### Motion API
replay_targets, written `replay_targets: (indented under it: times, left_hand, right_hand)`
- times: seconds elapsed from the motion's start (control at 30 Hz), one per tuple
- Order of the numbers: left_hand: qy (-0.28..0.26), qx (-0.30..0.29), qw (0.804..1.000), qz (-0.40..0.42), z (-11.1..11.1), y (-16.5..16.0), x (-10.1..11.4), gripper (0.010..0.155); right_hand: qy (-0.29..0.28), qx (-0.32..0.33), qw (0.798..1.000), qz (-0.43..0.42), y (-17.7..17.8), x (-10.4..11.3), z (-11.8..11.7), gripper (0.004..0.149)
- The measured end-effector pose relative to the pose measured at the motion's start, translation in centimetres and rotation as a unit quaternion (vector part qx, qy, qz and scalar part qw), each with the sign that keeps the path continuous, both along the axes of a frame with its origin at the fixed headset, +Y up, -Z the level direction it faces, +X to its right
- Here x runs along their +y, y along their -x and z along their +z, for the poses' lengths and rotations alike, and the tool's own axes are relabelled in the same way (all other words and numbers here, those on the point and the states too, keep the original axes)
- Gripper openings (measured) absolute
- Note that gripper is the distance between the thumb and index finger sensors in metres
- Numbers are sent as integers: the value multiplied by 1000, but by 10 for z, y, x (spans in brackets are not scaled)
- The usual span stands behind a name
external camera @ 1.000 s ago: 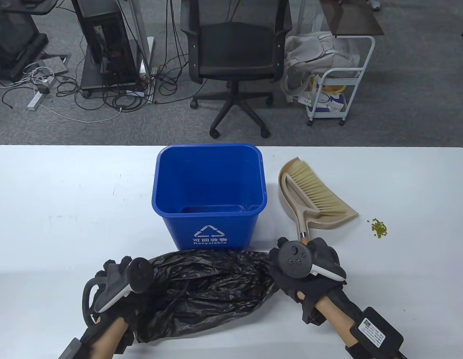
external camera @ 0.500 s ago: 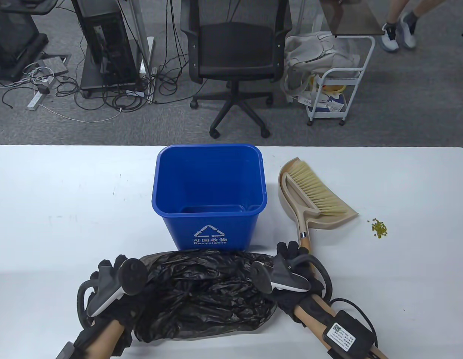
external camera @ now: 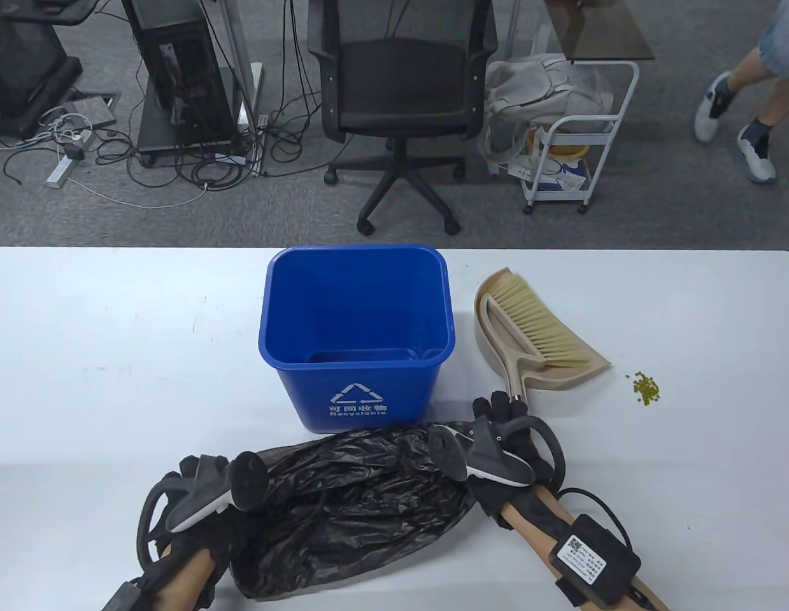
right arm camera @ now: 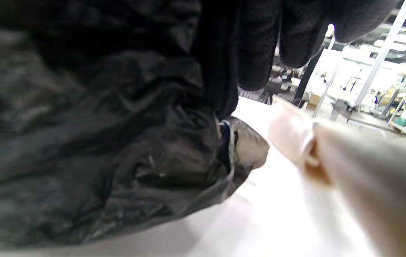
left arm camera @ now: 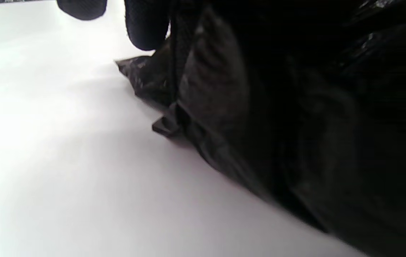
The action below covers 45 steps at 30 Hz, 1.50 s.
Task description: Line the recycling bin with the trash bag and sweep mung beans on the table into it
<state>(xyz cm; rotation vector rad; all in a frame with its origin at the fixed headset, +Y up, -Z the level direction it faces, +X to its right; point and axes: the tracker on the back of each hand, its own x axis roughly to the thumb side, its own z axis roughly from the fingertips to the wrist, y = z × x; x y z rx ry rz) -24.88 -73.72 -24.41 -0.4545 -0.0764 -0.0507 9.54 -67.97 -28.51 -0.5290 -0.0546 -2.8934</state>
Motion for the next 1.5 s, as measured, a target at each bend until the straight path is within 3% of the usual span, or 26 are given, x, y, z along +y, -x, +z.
replay_targets:
  times: [0.1, 0.17, 0.23, 0.3, 0.37, 0.43, 0.47, 0.5, 0.57, 0.6, 0.63, 0.7, 1.07, 1.5]
  left_hand:
    - [-39, 7, 998, 49, 3, 2, 25, 37]
    - [-99, 11, 991, 86, 9, 4, 54, 37]
    - [-177, 8, 978, 114, 17, 1, 87, 36]
    - [-221, -4, 969, 113, 25, -5, 123, 37]
    - [-273, -15, 952, 136, 37, -9, 163, 37]
    - [-356, -17, 919, 169, 57, -13, 197, 36]
    - [-365, -18, 916, 167, 58, -17, 197, 36]
    - [-344, -23, 929, 132, 51, -26, 183, 36]
    - [-256, -35, 966, 15, 43, -32, 163, 36]
    - [-266, -28, 963, -6, 45, -31, 163, 36]
    - [-304, -29, 951, 40, 49, -27, 169, 36]
    - [-299, -8, 945, 132, 54, -24, 181, 36]
    - [-355, -7, 926, 129, 63, -27, 226, 36]
    - [-387, 20, 916, 106, 27, -26, 275, 36]
  right_hand:
    - [-46, 2, 999, -3, -11, 24, 7, 39]
    - [-80, 0, 997, -7, -22, 47, 14, 39]
    - [-116, -7, 993, -31, -36, 81, 26, 39]
    - [-160, -13, 984, -77, -51, 120, 38, 39]
    - [-210, -23, 968, -136, -68, 160, 52, 39]
    - [-250, -39, 949, -189, -89, 186, 66, 39]
    - [-244, -47, 949, -193, -93, 185, 65, 38]
    - [-214, -65, 959, -175, -92, 169, 55, 38]
    - [-148, -89, 984, -45, -92, 136, 36, 38]
    - [-147, -110, 983, -3, -94, 131, 35, 38]
    - [-171, -107, 979, -15, -100, 134, 38, 39]
    - [-177, -102, 973, -106, -110, 146, 45, 38]
    - [-209, -100, 958, -171, -129, 182, 56, 38]
    - [-207, -104, 945, -232, -132, 215, 23, 39]
